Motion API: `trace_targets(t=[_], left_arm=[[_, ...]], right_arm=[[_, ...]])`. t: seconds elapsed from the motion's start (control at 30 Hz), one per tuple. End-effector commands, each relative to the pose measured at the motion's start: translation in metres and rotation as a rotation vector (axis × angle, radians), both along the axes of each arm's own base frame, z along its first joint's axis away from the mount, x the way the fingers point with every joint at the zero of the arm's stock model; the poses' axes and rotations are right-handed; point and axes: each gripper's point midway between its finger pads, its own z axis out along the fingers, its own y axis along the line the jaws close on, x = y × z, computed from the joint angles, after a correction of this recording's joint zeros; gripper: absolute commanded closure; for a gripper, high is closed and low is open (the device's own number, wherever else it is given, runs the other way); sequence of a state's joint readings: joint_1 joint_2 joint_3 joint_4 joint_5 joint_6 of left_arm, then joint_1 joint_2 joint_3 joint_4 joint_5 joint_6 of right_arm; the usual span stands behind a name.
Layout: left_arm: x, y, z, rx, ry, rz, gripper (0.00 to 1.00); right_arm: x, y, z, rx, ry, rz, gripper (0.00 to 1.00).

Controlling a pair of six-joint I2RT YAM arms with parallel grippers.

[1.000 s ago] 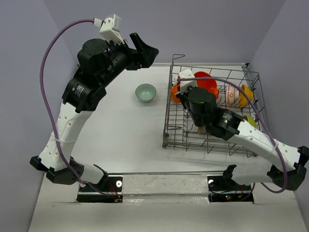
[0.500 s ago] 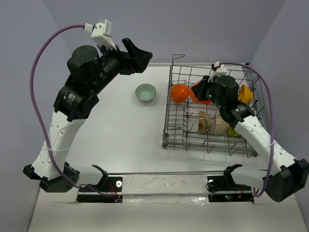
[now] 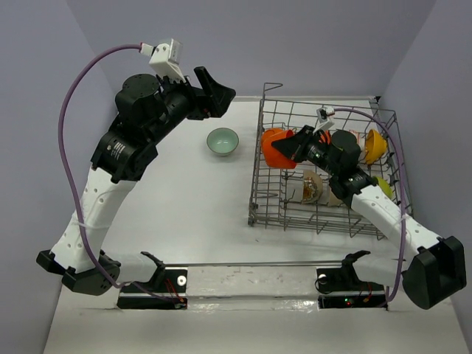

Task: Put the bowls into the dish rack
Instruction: Turn the bowl upside down over the dish rack.

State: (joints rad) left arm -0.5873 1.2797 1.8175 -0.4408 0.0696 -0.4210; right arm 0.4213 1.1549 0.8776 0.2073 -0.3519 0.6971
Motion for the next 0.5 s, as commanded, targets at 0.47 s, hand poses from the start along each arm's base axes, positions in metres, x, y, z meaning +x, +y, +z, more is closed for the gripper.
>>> trace_targets(t=[0.47], left_arm=[[-0.011,0.003,0.023,-0.046,-0.080,-0.026,0.06]], right_arm=[[0.015,0.001,0.023,0.401,-0.001,0.022,0.99]])
